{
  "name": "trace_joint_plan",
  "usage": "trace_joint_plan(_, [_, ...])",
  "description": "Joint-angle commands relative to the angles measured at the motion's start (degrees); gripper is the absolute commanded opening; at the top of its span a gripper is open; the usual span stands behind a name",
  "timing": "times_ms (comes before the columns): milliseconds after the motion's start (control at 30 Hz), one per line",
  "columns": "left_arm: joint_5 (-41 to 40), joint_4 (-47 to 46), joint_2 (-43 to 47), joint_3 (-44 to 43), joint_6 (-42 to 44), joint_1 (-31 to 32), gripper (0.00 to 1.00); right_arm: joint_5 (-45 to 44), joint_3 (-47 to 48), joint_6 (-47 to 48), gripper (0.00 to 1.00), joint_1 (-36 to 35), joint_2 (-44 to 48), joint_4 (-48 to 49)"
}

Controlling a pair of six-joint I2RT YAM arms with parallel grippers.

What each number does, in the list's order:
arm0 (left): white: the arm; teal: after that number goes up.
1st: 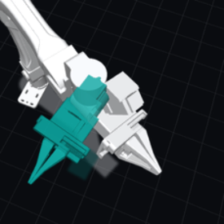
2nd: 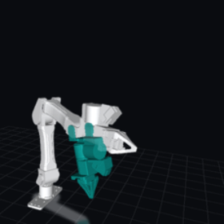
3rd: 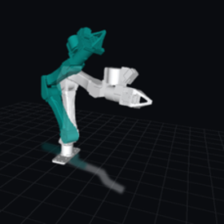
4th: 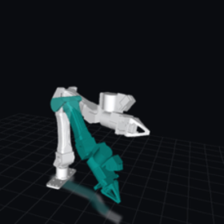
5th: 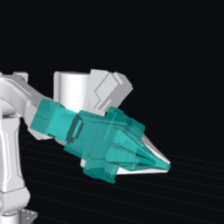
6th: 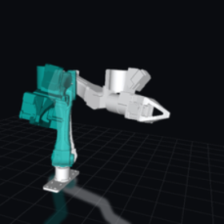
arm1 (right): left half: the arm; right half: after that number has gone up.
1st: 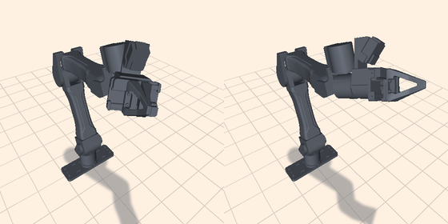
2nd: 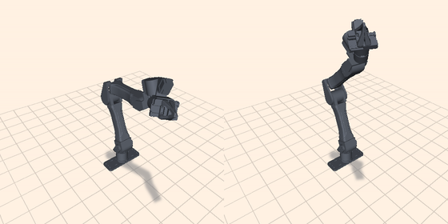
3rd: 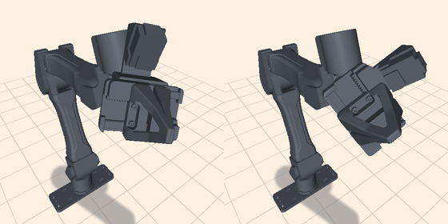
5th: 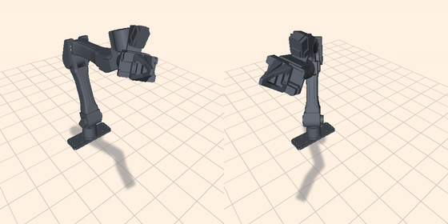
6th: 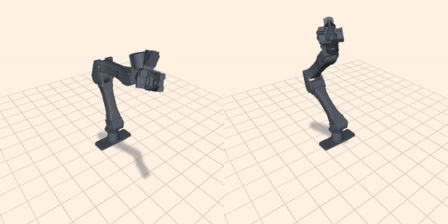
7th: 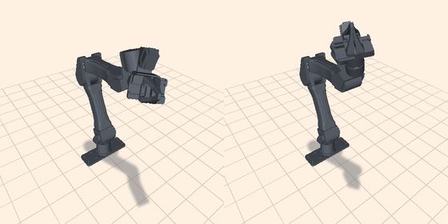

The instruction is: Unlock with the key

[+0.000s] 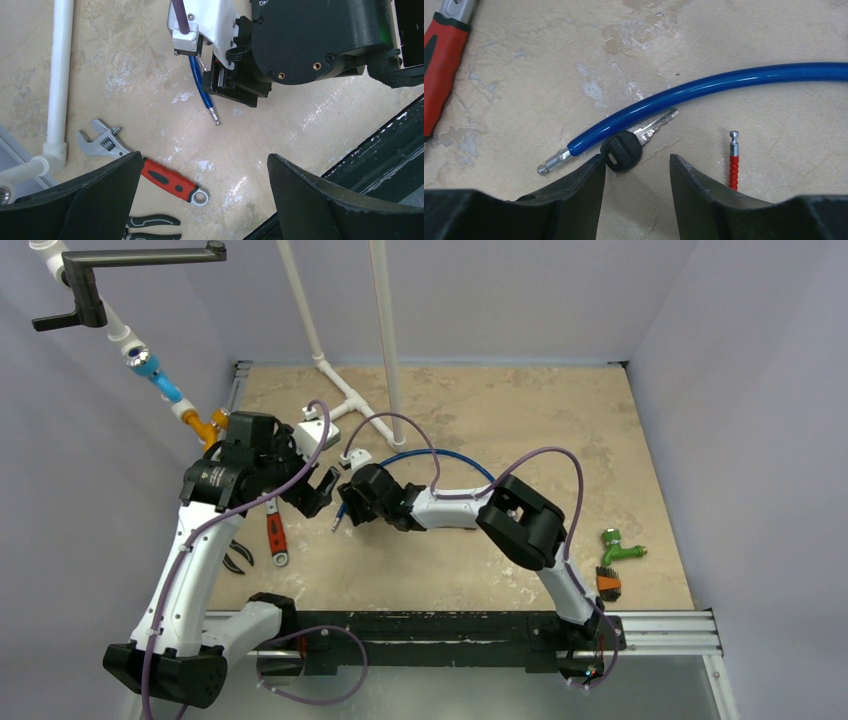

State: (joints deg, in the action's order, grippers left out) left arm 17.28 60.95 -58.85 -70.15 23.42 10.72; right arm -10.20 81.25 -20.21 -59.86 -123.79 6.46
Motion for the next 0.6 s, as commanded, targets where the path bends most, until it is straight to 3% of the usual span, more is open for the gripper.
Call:
trace_joint_plan(0, [-0.1,-0.7,0.8,-2.1,0.7,-0.8,0.97,2.0,2.3,-1.2,0.49,-0.3,-1.0,-1.6])
trace_joint_plan(433, [0.1,-0.7,1.2,-1.9,0.6,-0.9,0.97,-0.9,6.7,-1.4,0.50,-0.4,-5.4,-6.2])
trace_joint_plan(567, [-0.2,-0.8,1.2,-2.0,0.9,-1.0,0.97,-3.0,5.3,-0.3,0.46,-1.1,-5.5,-6.4])
